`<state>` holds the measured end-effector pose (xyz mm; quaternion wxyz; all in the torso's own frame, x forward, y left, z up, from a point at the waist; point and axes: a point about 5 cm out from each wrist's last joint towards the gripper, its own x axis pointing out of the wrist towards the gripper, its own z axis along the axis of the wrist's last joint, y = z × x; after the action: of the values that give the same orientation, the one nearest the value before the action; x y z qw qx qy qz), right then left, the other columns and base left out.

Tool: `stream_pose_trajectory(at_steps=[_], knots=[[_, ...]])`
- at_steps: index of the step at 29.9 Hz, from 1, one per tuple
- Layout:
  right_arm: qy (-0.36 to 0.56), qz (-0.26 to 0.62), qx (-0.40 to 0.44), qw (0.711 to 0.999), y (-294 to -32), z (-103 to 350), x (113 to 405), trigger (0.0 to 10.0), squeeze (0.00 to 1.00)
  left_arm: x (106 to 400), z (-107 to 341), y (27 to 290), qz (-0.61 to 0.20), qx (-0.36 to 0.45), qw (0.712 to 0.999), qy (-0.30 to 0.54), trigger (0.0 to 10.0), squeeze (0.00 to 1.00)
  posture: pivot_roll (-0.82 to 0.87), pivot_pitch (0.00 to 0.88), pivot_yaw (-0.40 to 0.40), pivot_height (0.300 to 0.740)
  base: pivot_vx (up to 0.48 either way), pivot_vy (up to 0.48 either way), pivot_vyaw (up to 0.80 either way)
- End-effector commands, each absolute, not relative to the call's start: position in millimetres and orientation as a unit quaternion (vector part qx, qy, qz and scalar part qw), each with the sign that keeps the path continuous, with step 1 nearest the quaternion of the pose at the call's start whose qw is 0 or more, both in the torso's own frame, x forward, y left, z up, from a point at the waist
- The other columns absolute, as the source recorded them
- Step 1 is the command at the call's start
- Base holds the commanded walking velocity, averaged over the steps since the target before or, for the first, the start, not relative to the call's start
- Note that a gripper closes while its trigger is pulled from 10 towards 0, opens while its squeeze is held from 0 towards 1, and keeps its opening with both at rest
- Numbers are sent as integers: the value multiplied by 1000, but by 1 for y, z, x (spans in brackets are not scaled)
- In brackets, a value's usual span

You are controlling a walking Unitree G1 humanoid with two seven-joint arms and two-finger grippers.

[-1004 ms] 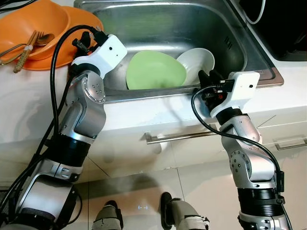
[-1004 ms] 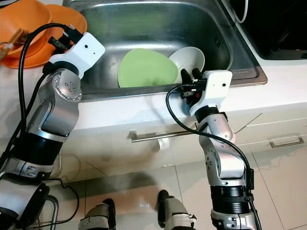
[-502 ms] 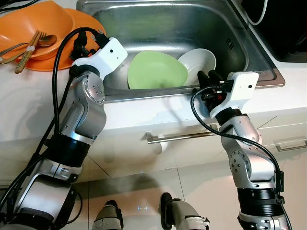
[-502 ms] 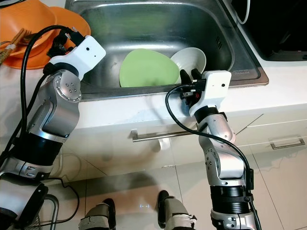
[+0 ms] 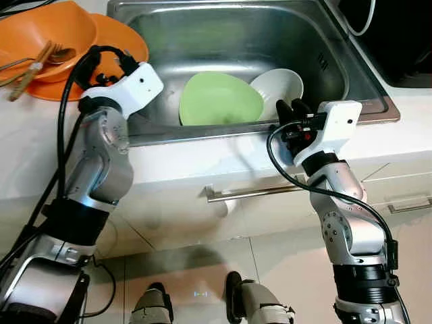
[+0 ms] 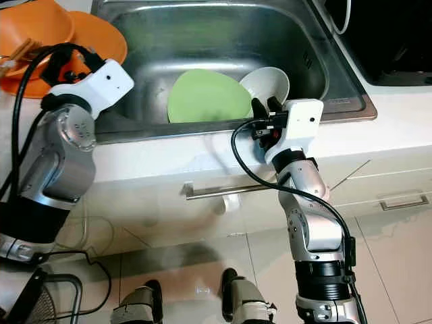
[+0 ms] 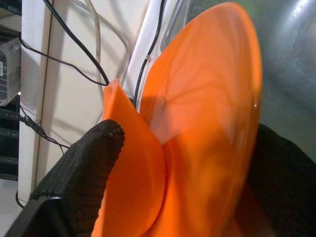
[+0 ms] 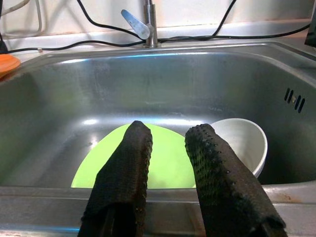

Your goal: Kitchen organization

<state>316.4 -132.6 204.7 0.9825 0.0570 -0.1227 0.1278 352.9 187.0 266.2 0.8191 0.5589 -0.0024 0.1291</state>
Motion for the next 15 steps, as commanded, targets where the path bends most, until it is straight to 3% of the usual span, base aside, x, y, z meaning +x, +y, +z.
stream_pose_trajectory(at_steps=[1, 5, 15], knots=[[-105, 133, 62, 984, -131, 198, 318, 10000, 0, 352, 266, 180, 107, 561, 821, -11, 10000, 0, 29, 239, -73, 740, 0, 0, 0], [-109, 133, 64, 983, -129, 199, 320, 10000, 0, 354, 254, 156, 27, 529, 848, -21, 10000, 0, 21, 229, -63, 740, 0, 0, 0], [-114, 119, 65, 984, -133, 200, 319, 10000, 0, 348, 247, 105, -138, 476, 865, -79, 10000, 0, 10, 219, -36, 740, 0, 0, 0]])
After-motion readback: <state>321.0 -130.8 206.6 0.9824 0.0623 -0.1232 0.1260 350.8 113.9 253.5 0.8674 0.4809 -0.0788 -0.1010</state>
